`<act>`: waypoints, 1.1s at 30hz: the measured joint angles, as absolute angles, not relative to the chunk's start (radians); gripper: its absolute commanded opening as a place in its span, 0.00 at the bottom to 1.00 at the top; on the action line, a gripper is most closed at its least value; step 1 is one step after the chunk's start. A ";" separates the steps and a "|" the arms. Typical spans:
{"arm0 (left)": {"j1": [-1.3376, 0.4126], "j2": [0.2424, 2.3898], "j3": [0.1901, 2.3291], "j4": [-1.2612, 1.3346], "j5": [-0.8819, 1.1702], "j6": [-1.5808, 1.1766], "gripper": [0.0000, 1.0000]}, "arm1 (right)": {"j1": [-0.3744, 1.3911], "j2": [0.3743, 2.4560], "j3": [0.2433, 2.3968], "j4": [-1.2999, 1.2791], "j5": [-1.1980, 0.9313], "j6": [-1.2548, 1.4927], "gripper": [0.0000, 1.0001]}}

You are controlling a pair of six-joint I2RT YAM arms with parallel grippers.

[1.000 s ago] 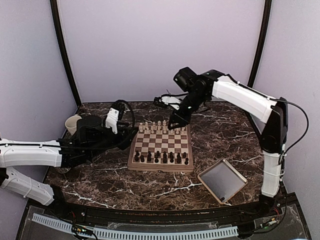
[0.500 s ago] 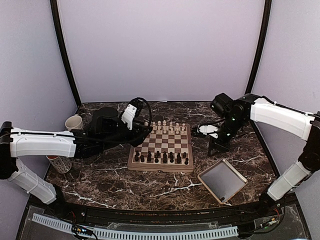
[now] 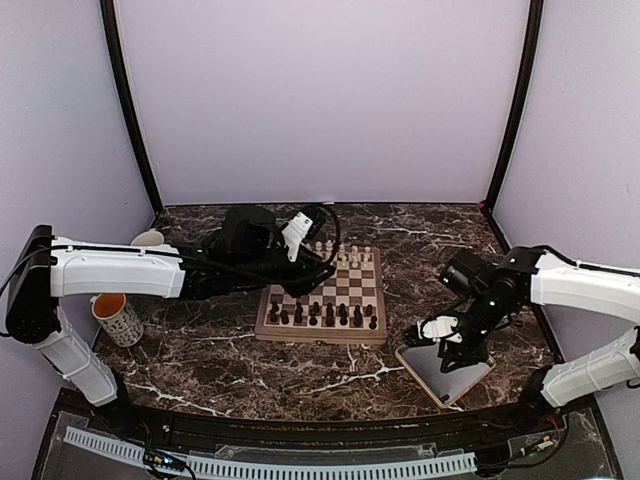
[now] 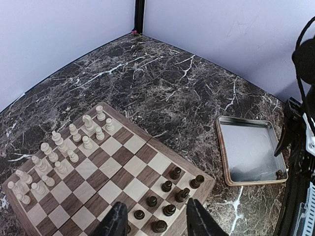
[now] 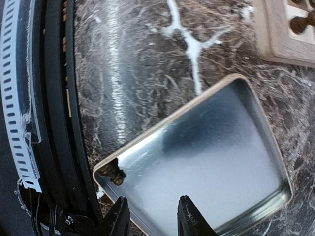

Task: Set up the chess pieces on the board
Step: Pick up the pawn from the storage box.

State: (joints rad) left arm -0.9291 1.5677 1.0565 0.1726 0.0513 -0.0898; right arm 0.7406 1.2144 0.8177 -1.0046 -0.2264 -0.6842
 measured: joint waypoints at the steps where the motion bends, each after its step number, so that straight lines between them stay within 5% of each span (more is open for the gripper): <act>1: -0.930 1.574 1.060 0.169 0.054 -0.090 0.43 | 0.776 1.203 0.796 -0.997 -0.218 -0.684 0.33; 33: -0.931 1.591 1.077 0.140 0.055 -0.117 0.43 | 1.015 1.343 0.650 -0.855 -0.036 -0.739 0.27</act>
State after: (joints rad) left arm -0.9306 1.5913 1.0767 0.1402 0.0547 -0.1173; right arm 1.0153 1.3426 0.6498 -0.8555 -0.0357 -0.7387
